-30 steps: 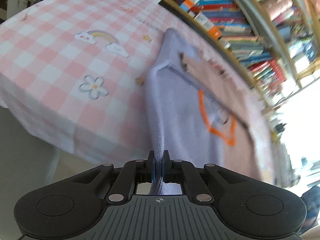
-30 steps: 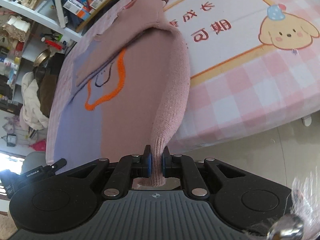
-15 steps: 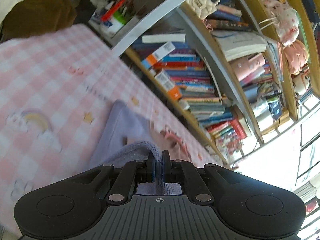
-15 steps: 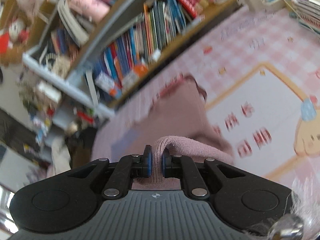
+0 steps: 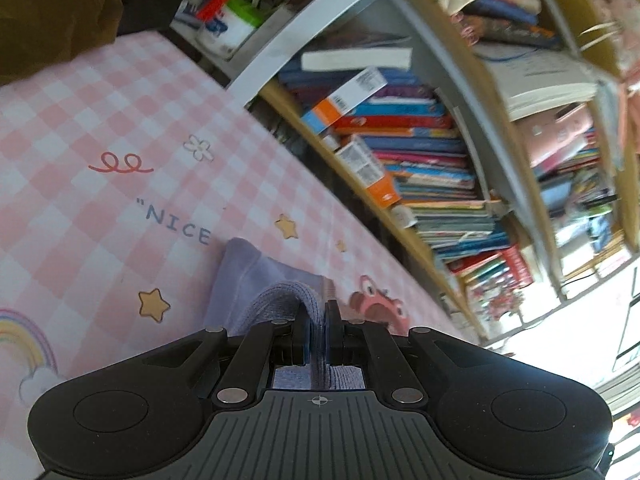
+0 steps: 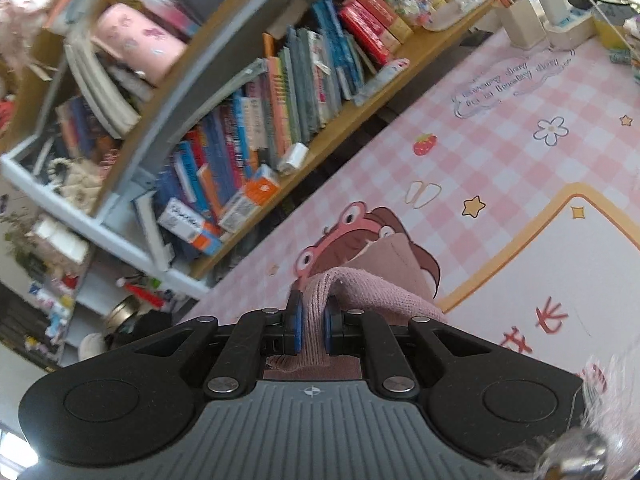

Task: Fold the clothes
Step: 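Lift both held edges and fold them toward the collar line, then lay the folded edges down and open both tools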

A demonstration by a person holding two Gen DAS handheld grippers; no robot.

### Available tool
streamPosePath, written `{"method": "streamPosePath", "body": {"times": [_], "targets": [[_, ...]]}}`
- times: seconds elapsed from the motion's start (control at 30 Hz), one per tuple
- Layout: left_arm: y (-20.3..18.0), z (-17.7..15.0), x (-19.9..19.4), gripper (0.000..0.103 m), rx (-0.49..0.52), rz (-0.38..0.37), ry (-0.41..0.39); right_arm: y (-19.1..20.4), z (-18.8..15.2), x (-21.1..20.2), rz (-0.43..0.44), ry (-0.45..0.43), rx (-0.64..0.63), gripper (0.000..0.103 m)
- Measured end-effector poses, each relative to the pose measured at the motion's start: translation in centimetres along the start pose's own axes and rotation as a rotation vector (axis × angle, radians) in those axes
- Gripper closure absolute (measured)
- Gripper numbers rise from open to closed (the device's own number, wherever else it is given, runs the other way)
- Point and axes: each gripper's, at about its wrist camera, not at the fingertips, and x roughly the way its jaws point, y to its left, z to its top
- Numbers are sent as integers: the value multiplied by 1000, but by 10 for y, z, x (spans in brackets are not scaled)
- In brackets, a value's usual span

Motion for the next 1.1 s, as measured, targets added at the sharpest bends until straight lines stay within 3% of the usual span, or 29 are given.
{"method": "streamPosePath", "body": {"times": [0.17,0.27,0.3,0.43,0.47,0.6,0.73,0.83,1.03,1.07,1.1], "targets": [[10,7,25,95,2,47,46,-1,6,27,-47,5,-4,93],[12,10,33,88,23,70,66,2,9,31,-65,-14,-28,88],[11,11,33,85,36,69,68,2,10,32,-71,-20,-37,80],[4,20,21,50,108,58,10,5,15,37,-96,-46,-69,56],[3,22,16,49,128,53,-16,6,16,39,-102,-52,-77,50],[1,27,11,48,213,91,-33,9,20,44,-126,-78,-109,49],[-1,16,23,48,339,149,25,15,10,52,-252,-47,-322,49],[-6,9,38,48,394,173,40,15,-3,65,-331,-6,-468,53],[-24,-1,67,50,561,210,30,9,-6,92,-368,22,-525,71],[-28,-2,69,56,598,203,24,9,-4,94,-352,26,-529,81],[-32,-4,72,70,634,196,19,10,-2,96,-332,34,-523,97]]}}
